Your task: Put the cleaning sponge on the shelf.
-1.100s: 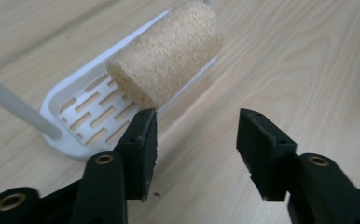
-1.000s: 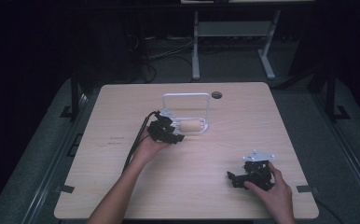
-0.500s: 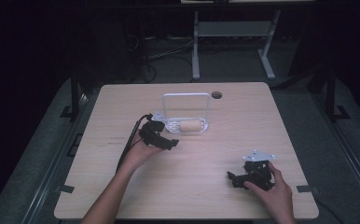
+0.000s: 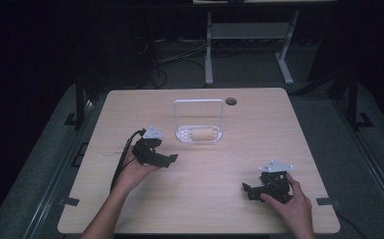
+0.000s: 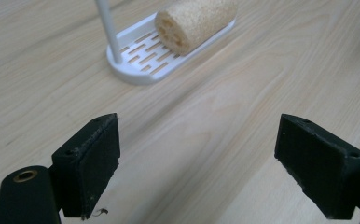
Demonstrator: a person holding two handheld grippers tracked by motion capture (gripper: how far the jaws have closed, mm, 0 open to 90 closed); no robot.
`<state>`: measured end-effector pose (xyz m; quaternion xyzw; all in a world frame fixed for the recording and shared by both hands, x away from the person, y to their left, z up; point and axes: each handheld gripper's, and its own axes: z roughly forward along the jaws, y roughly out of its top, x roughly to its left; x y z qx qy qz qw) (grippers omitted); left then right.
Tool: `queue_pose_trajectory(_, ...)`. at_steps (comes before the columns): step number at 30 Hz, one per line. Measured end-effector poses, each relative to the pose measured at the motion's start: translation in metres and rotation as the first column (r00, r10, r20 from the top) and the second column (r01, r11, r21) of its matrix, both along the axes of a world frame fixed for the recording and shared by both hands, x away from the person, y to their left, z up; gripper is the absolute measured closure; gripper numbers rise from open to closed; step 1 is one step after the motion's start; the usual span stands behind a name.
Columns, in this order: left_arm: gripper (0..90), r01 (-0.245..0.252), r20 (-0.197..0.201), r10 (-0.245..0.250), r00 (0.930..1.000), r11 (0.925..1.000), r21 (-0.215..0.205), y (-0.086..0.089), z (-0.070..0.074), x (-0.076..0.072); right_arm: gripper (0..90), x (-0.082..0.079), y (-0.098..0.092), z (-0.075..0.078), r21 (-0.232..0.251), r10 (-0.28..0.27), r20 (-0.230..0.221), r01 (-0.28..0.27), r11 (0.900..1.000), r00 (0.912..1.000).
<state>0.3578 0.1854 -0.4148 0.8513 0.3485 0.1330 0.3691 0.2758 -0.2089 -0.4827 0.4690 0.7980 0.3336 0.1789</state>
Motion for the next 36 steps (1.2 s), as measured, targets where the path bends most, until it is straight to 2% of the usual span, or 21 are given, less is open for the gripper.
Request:
queue_pose_trajectory(2,13.7,-0.012,0.013,0.012,0.9998,0.9998,-0.017,0.005,0.0,-0.005,0.9,0.0,0.0,0.0,-0.001,-0.001,0.001,0.001,1.0,1.0)
queue_pose_trajectory(9,13.8,-0.029,0.038,0.03,0.9988,0.9995,-0.016,0.022,-0.001,-0.024,0.9,0.0,0.0,0.0,-0.001,-0.001,0.001,0.001,1.0,1.0)
queue_pose_trajectory(17,13.9,-0.041,0.056,0.042,0.9976,0.999,-0.019,0.034,-0.004,-0.043,0.9,0.0,0.0,0.0,-0.001,-0.001,0.001,0.001,1.0,1.0)
queue_pose_trajectory(27,14.2,-0.071,0.082,0.072,0.994,0.9974,-0.015,0.05,-0.006,-0.062,0.9,0.0,0.0,0.0,-0.001,-0.001,0.001,0.001,1.0,1.0)
queue_pose_trajectory(36,14.2,-0.095,0.097,0.093,0.9909,0.9954,0.013,0.063,-0.015,-0.079,0.9,0.0,0.0,0.0,0.002,-0.003,0.0,0.003,1.0,1.0)
